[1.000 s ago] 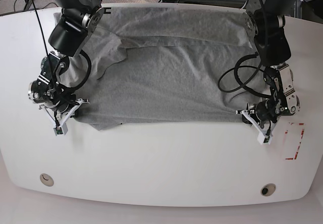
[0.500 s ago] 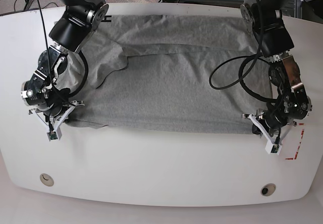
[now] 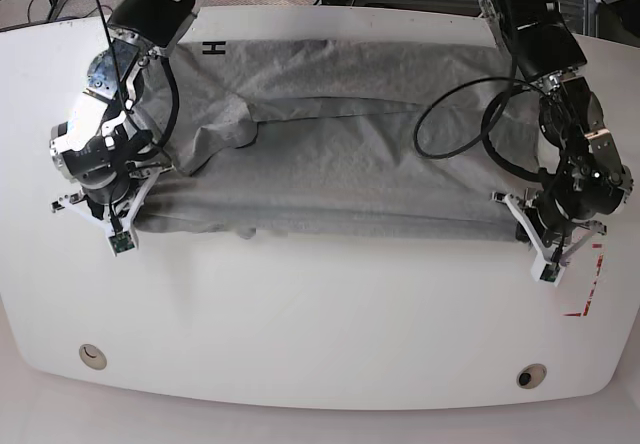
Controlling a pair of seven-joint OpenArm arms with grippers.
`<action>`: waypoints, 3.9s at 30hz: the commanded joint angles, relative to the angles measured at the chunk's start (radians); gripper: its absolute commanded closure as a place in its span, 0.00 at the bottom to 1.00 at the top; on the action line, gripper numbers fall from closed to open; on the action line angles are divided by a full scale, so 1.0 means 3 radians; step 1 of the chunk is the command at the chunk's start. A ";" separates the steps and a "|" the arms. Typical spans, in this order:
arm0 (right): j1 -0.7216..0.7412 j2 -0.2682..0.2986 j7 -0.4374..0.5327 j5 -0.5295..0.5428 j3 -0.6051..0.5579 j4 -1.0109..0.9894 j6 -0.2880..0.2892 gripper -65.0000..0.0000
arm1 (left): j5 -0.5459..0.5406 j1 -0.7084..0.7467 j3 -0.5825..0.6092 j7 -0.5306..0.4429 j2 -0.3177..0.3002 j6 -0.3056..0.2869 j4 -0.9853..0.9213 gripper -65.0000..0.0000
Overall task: Fold the T-shirt properly
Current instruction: 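Fold the grasped edge up over toward the collar fold, then move the right gripper to the strip's end and grasp it, then fold the held strip end over toward the strip's middle with right gripper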
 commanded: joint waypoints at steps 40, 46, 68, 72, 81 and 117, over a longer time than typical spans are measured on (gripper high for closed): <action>-0.0796 -0.0184 0.0029 0.0025 0.0014 0.0264 -0.0026 0.00 | 0.0051 0.1244 0.0005 0.0068 -0.0362 -0.0383 0.0423 0.29; -0.0587 -0.0215 0.0029 0.0459 0.0019 0.0193 -0.0026 0.00 | 0.0035 0.1162 0.0005 0.0073 -0.0368 -0.0408 0.0428 0.37; -0.0024 -0.0338 0.0458 0.0649 -0.0007 -0.1122 -0.0026 0.09 | 0.0035 0.1147 -0.0011 0.0155 -0.0444 -0.0413 0.0623 0.38; 0.0032 -0.0333 0.0535 0.0649 -0.0007 -0.1326 -0.0026 0.09 | 0.0035 0.1147 -0.0011 0.0155 -0.0460 -0.0413 0.0623 0.38; 0.0043 -0.0348 0.0617 0.0664 -0.0012 -0.1429 -0.0026 0.52 | 0.0035 0.1142 -0.0011 0.0155 -0.0485 -0.0413 0.0623 0.38; -0.1297 0.0000 -0.0534 0.3329 -0.0012 0.0034 -0.0026 0.99 | 0.0045 0.1218 0.0015 0.0155 -0.0475 -0.0408 0.0607 0.38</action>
